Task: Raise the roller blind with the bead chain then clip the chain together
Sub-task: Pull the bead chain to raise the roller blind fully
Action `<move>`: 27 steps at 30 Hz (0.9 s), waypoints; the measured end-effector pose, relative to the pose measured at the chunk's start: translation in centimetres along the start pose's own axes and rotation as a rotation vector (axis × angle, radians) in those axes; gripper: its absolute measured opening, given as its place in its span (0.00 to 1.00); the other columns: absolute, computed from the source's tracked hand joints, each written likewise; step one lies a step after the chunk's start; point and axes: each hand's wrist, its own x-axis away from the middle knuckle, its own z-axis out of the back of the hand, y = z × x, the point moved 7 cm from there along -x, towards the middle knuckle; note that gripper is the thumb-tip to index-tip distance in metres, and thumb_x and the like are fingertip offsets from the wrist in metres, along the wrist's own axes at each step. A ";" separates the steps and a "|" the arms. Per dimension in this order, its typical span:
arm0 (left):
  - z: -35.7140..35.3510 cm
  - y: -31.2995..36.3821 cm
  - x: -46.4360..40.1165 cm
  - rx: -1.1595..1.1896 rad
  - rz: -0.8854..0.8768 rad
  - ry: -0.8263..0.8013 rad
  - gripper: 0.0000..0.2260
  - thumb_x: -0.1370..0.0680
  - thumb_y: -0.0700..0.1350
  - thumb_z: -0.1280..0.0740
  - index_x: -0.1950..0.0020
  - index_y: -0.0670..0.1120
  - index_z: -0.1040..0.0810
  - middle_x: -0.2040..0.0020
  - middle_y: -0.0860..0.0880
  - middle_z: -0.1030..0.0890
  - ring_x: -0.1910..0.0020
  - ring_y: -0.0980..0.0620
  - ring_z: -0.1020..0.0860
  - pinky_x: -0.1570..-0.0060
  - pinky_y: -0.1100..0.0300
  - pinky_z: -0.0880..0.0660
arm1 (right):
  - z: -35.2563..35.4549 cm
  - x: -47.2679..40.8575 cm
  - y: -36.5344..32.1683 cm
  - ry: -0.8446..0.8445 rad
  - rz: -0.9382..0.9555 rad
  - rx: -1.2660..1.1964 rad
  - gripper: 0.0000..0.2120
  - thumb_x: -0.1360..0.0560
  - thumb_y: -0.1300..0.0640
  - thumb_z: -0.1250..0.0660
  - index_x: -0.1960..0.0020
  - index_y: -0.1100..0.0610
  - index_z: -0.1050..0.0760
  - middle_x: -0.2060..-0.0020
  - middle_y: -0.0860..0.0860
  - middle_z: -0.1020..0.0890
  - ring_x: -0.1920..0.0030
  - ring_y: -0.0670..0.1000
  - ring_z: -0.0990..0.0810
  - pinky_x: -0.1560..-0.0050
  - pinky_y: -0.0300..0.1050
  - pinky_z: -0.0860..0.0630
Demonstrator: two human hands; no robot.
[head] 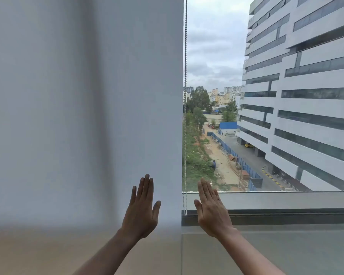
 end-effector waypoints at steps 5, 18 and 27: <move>-0.4 0.1 0.2 0.028 -0.006 -0.012 0.36 0.12 0.52 0.44 0.12 0.43 0.62 0.11 0.45 0.63 0.12 0.48 0.64 0.13 0.47 0.62 | 0.9 -1.1 -1.1 0.023 -0.104 -0.217 0.31 0.12 0.53 0.42 0.13 0.60 0.48 0.12 0.54 0.46 0.12 0.52 0.52 0.13 0.56 0.53; 2.1 0.5 -0.5 0.205 0.321 0.038 0.13 0.15 0.51 0.33 0.34 0.52 0.13 0.45 0.52 0.08 0.42 0.47 0.11 0.42 0.52 0.19 | 7.2 -11.9 -7.1 0.040 -0.492 -1.368 0.22 0.11 0.46 0.44 0.34 0.59 0.19 0.49 0.56 0.09 0.45 0.57 0.13 0.37 0.55 0.28; 3.7 -0.6 -1.3 0.371 0.469 0.055 0.14 0.16 0.48 0.33 0.59 0.50 0.14 0.67 0.60 0.12 0.63 0.56 0.12 0.53 0.51 0.15 | 12.4 -14.3 -8.8 0.113 -0.440 -1.737 0.26 0.11 0.45 0.45 0.49 0.62 0.16 0.69 0.52 0.20 0.74 0.48 0.28 0.71 0.43 0.33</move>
